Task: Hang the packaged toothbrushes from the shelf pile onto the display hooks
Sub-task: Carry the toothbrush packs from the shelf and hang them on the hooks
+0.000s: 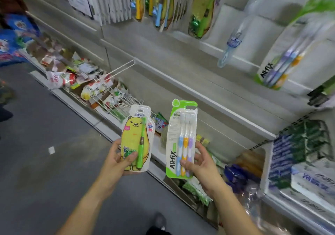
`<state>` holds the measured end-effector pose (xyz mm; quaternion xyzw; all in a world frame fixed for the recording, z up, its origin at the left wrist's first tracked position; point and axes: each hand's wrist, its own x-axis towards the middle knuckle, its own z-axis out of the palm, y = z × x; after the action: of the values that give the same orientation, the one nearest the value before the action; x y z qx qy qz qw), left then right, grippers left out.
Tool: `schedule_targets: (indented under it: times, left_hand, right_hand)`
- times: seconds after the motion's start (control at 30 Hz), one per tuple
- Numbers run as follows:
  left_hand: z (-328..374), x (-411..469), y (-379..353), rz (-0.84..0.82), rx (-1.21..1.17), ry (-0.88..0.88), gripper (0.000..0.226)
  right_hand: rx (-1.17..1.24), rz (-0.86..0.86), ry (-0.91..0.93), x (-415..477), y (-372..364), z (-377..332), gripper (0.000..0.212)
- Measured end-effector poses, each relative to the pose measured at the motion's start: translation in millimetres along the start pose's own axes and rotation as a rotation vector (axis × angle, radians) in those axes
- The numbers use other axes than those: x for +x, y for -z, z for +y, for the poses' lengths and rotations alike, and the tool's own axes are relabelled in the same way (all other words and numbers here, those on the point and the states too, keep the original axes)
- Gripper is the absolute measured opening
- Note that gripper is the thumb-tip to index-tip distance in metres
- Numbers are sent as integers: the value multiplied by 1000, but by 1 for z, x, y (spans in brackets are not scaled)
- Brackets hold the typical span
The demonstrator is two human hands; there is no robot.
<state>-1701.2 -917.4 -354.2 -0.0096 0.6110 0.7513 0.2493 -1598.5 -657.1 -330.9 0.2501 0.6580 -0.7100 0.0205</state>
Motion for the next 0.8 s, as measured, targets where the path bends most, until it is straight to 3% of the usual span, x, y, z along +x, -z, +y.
schedule_targets:
  times: [0.2,0.37,0.5,0.6,0.8]
  left_hand:
    - [10,65,-22,-66,34,33,92]
    - [39,104,-40,-149,80,14,107]
    - [61,123,-49,-208,83,-11,106]
    - [72,137,-52,-267,99,-25,107]
    - [94,166,-49,-432,115,-32,107]
  right_hand:
    - [62,81,16,38,19,-4,57]
    - [157,162,59,52,29,-22,55]
    - [215,216,93,54,28,-35,77]
    - [246,272,118,53,23,-43,75]
    - [338,473,174,33,4,-54,96]
